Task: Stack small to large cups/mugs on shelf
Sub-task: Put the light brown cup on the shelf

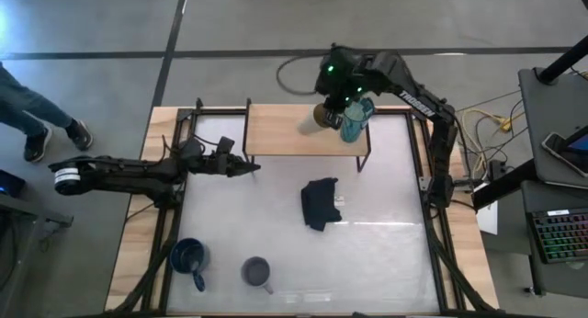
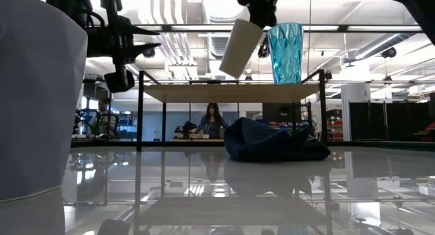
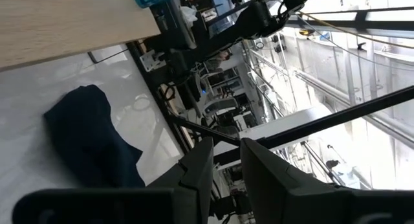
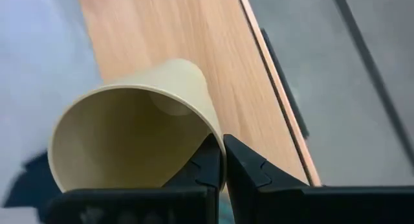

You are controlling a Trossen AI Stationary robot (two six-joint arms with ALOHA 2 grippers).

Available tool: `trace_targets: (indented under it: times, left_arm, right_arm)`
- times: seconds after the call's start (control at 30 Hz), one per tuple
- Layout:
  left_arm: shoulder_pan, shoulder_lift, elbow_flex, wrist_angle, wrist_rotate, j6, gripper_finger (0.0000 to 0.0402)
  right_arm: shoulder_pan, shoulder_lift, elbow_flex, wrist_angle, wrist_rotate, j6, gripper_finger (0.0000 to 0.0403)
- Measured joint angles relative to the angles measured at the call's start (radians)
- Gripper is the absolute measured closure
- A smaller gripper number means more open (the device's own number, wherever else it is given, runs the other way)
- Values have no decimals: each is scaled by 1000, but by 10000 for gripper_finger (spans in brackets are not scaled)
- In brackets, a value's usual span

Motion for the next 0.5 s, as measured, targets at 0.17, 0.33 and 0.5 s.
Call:
trace_targets:
  times: [0.17,0.33,0.5]
  left_arm:
    - [-13,0,0,0,1,0,336]
    - [-31,1,0,0,2,0,336]
    - [-39,3,0,-1,1,1,336]
  right_arm:
    - [27,18,0,-8,91,-25,394]
    - [17,14,0,-13,76,11,394]
    - [-2,-2,0,-29,51,47,394]
